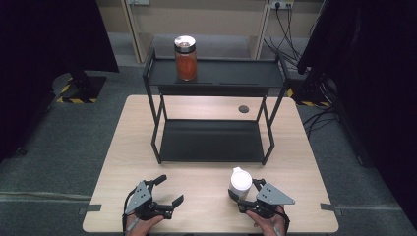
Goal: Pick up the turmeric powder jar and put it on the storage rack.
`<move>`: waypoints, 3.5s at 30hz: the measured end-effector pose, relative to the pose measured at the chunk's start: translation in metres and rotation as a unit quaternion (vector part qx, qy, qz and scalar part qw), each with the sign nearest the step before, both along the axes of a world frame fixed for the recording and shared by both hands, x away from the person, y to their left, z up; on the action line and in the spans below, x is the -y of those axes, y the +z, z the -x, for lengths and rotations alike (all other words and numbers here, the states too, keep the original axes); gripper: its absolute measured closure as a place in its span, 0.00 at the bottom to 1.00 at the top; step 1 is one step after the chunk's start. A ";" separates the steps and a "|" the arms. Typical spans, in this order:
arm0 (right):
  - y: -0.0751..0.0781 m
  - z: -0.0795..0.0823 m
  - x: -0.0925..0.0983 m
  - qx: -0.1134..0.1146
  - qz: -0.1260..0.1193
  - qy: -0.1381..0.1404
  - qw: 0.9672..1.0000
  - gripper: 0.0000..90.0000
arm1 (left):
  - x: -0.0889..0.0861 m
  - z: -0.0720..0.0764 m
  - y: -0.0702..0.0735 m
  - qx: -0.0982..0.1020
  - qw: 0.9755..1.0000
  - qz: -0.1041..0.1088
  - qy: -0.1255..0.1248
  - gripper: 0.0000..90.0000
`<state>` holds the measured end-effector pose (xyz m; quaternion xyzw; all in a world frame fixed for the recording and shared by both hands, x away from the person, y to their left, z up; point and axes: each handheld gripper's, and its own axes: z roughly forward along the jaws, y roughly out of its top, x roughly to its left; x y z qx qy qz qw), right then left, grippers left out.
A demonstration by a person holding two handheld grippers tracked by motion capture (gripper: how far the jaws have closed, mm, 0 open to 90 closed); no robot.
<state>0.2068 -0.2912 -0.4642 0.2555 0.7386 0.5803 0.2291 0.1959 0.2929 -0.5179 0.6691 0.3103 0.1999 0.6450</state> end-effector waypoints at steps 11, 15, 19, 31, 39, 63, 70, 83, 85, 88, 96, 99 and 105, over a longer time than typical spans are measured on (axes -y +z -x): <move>0.020 -0.012 0.006 -0.005 -0.011 -0.003 1.000 0.34 | 0.000 0.000 0.000 -0.002 1.000 0.002 0.002 0.02; 0.028 -0.016 0.007 -0.004 -0.015 -0.002 1.000 0.34 | 0.000 0.000 0.000 -0.002 1.000 0.001 0.002 0.02; 0.037 -0.020 0.008 -0.002 -0.019 0.000 1.000 0.34 | 0.000 0.000 0.000 -0.002 1.000 0.001 0.002 0.02; 0.062 -0.030 0.004 0.002 -0.029 0.004 1.000 0.34 | -0.001 0.001 -0.001 -0.001 1.000 0.004 0.006 0.02; 0.088 -0.036 -0.001 0.018 -0.029 0.005 0.999 0.34 | -0.001 0.001 -0.001 -0.001 1.000 0.004 0.007 0.02; 0.148 -0.066 -0.002 0.033 -0.036 0.021 0.999 0.34 | -0.001 0.001 -0.001 -0.003 1.000 0.005 0.006 0.02; 0.167 -0.079 -0.008 0.040 -0.033 0.020 0.998 0.34 | -0.001 0.001 -0.001 -0.004 1.000 0.006 0.007 0.02; 0.201 -0.102 -0.018 0.039 -0.042 0.025 0.998 0.34 | -0.002 0.001 -0.001 -0.005 1.000 0.007 0.007 0.02; 0.205 -0.104 -0.020 0.040 -0.043 0.025 0.998 0.34 | -0.002 0.000 -0.001 -0.005 1.000 0.007 0.007 0.02; 0.211 -0.108 -0.022 0.039 -0.047 0.029 0.998 0.34 | -0.002 0.001 -0.001 -0.005 1.000 0.007 0.007 0.02; 0.228 -0.119 -0.030 0.036 -0.055 0.033 0.997 0.34 | -0.002 0.001 -0.002 -0.006 1.000 0.008 0.007 0.02; 0.236 -0.123 -0.034 0.037 -0.055 0.032 0.997 0.34 | -0.002 0.001 -0.002 -0.007 1.000 0.009 0.007 0.02; 0.250 -0.132 -0.042 0.041 -0.060 0.025 0.997 0.34 | -0.002 0.001 -0.001 -0.006 1.000 0.008 0.006 0.02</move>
